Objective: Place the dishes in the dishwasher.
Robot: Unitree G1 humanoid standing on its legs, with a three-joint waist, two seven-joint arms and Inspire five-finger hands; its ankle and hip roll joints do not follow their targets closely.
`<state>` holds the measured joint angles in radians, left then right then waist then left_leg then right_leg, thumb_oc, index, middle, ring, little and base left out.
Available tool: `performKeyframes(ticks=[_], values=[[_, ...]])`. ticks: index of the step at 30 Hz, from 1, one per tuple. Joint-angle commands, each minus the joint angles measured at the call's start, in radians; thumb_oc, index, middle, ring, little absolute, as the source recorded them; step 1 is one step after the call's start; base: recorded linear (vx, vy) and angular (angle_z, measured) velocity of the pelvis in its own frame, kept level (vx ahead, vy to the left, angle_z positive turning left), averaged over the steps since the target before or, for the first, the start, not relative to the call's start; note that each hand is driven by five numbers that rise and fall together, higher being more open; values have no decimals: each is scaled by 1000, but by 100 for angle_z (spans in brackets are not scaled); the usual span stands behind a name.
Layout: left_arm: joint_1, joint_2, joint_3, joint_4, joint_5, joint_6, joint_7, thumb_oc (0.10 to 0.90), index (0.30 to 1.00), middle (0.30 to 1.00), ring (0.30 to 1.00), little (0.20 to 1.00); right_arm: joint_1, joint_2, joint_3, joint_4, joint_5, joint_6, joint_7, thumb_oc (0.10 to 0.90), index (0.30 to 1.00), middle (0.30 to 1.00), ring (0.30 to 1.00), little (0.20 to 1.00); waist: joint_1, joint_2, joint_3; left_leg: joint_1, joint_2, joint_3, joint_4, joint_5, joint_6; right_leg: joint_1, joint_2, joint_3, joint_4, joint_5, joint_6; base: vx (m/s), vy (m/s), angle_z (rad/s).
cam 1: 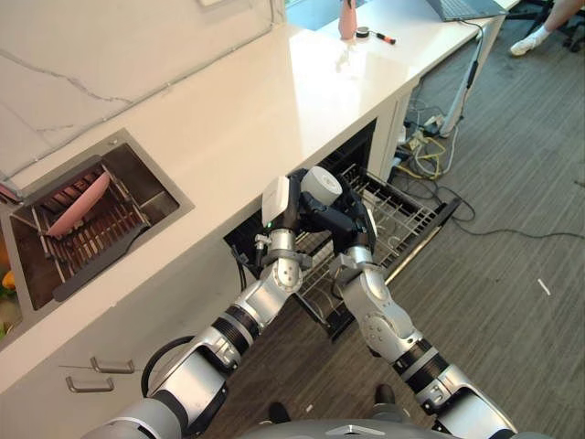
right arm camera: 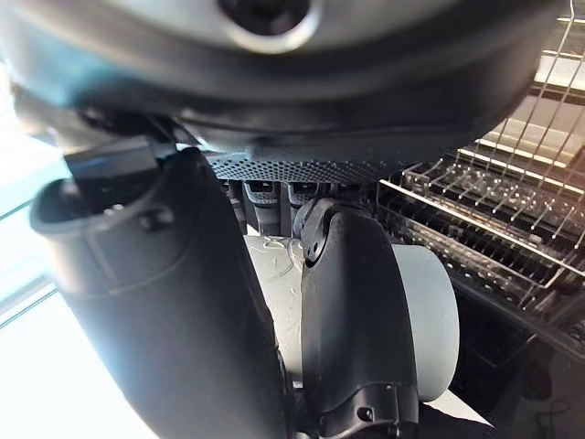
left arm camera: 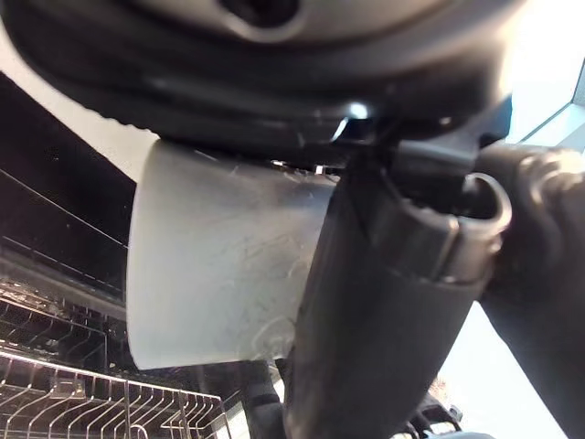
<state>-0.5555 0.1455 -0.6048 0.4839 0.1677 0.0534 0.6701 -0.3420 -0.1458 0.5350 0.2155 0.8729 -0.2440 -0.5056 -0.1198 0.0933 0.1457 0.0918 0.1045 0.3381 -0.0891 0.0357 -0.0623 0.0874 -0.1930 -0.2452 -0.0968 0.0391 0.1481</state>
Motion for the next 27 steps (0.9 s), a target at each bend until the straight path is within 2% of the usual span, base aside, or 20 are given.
performKeyframes(ticks=[1, 2, 3, 4, 10, 11, 15, 16, 17, 18, 19, 22, 23, 27], values=[[-239, -66, -120, -12, 94, -158, -58, 400, 300, 300, 300, 300, -231, 101, 13, 74, 54, -17, 105, 800, 900, 900, 900, 900, 14, -87, -49, 9, 15, -4, 4, -15, -25, 21, -40, -20, 15, -1, 48, 0, 0, 0], [-233, -64, -127, -28, 87, -163, -72, 400, 300, 300, 300, 300, -235, 91, 18, 77, 63, -10, 120, 736, 804, 804, 804, 804, 17, -89, -49, 8, 15, -6, 5, -15, -25, 21, -39, -21, 15, -1, 48, 0, 0, 0], [-232, -64, -127, -30, 87, -162, -73, 400, 300, 300, 300, 300, -235, 91, 18, 77, 64, -10, 121, 493, 439, 439, 439, 439, 17, -89, -49, 8, 15, -6, 5, -15, -25, 21, -39, -21, 15, -1, 48, 0, 0, 0], [-228, -64, -138, -44, 71, -171, -95, 400, 300, 300, 300, 300, -244, 73, 24, 74, 67, -2, 139, 400, 300, 300, 300, 300, 19, -92, -49, 7, 16, -8, 4, -15, -25, 20, -39, -23, 16, -1, 47, 0, 0, 0], [-228, -65, -150, -54, 72, -176, -120, 400, 300, 300, 300, 300, -253, 51, 27, 69, 51, 10, 164, 400, 300, 300, 300, 300, 20, -93, -50, 7, 16, -10, 3, -16, -25, 21, -38, -24, 15, -3, 47, 0, 1, 2], [-231, -66, -157, -62, 80, -182, -139, 400, 300, 300, 300, 300, -271, 35, 21, 70, -8, 10, 167, 400, 300, 300, 300, 300, 20, -93, -51, 10, 15, -10, 2, -20, -24, 23, -38, -25, 15, -4, 48, 0, 0, 0], [-214, -64, -161, -70, 72, -193, -149, 400, 300, 300, 300, 300, -274, 37, -12, 54, -98, -12, 142, 400, 300, 300, 300, 300, 20, -90, -51, 15, 15, -12, 3, -24, -21, 26, -38, -25, 16, -7, 48, 0, 0, 0], [-198, -65, -158, -67, 42, -199, -157, 536, 505, 505, 505, 505, -269, 43, -40, 38, -146, -29, 115, 400, 300, 300, 300, 300, 19, -89, -51, 16, 15, -12, 4, -25, -20, 28, -38, -26, 16, -8, 47, 0, 0, 0], [-198, -65, -158, -67, 42, -199, -157, 536, 505, 505, 505, 505, -269, 43, -40, 38, -146, -29, 115, 400, 300, 300, 300, 300, 19, -89, -51, 16, 15, -12, 4, -25, -20, 28, -38, -26, 16, -8, 47, 0, 0, 0], [-198, -64, -158, -67, 42, -199, -158, 642, 662, 662, 662, 662, -268, 44, -40, 36, -147, -29, 114, 400, 300, 300, 300, 300, 20, -89, -51, 16, 15, -13, 4, -25, -19, 28, -38, -26, 16, -8, 47, 0, 0, 0], [-190, -64, -156, -64, 26, -201, -162, 800, 900, 900, 900, 900, -264, 46, -54, 24, -168, -35, 99, 400, 300, 300, 300, 300, 20, -88, -50, 17, 14, -13, 4, -25, -19, 29, -38, -27, 17, -9, 46, 0, 0, 0], [-162, -53, -148, -57, -7, -200, -167, 800, 900, 900, 900, 900, -239, 55, -104, -34, -230, -64, 43, 400, 300, 300, 300, 300, 19, -85, -49, 19, 14, -16, 4, -27, -17, 33, -37, -30, 17, -11, 46, 0, 2, 1], [-125, -25, -137, -61, -20, -195, -176, 800, 900, 900, 900, 900, -199, 41, -156, -131, -265, -86, 7, 400, 300, 300, 300, 300, 18, -83, -48, 21, 15, -20, 4, -28, -15, 35, -36, -33, 18, -15, 45, 0, 1, 6], [-72, 6, -126, -83, -6, -187, -191, 800, 900, 900, 900, 900, -153, 13, -235, -229, -358, -109, -65, 400, 300, 300, 300, 300, 21, -80, -48, 21, 18, -25, 5, -25, -16, 37, -34, -44, 18, -22, 43, -5, -17, 13]])
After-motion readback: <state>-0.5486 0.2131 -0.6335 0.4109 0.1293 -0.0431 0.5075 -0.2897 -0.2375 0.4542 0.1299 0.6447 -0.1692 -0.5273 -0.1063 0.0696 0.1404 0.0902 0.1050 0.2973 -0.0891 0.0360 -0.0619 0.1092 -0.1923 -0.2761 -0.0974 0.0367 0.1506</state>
